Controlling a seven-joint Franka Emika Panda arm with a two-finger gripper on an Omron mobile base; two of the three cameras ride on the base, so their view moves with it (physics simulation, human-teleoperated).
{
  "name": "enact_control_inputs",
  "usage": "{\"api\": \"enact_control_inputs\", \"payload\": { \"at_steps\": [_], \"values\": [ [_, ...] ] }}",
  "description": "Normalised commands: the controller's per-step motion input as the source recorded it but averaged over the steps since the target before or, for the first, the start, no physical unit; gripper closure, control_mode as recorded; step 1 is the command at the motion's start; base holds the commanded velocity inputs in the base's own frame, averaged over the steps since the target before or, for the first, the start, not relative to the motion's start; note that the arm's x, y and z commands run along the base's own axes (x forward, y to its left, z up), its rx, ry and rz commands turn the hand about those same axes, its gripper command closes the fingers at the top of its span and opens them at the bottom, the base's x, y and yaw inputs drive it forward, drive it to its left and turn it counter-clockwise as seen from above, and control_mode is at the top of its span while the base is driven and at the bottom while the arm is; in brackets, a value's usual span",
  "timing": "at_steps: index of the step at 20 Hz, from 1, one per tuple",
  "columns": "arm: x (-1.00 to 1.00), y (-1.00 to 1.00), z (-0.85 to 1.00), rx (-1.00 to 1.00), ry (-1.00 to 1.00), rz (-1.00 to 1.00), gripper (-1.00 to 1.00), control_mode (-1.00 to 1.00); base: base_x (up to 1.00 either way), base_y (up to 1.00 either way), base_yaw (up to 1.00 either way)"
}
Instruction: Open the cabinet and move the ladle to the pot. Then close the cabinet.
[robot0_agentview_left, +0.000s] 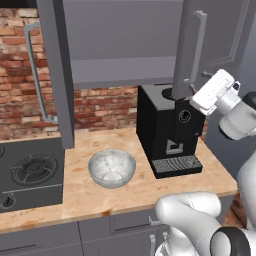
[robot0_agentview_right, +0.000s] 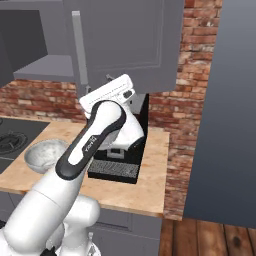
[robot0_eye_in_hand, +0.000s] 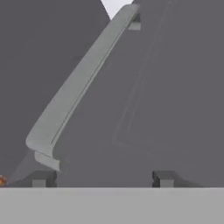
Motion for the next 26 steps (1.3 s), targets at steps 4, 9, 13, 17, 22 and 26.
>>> {"api": "enact_control_inputs", "payload": {
  "at_steps": [4,9,13,17,22,26],
  "values": [
    [0.64,0.44,0.0,-0.06,0.22,-0.46,-1.0,-1.0,0.0,0.0,0.0],
    [0.5,0.42,0.0,-0.06,0.24,-0.46,-1.0,-1.0,0.0,0.0,0.0],
    [0.49,0.34,0.02,-0.04,0.27,-0.45,-1.0,-1.0,0.0,0.0,0.0],
    [0.53,0.26,0.06,-0.03,0.3,-0.43,-1.0,-1.0,0.0,0.0,0.0],
    [0.5,0.17,0.19,0.0,0.3,-0.39,-1.0,-1.0,0.0,0.0,0.0],
    [0.0,0.01,0.43,0.0,0.23,-0.32,-1.0,-1.0,0.0,0.0,0.0]
  ]
}}
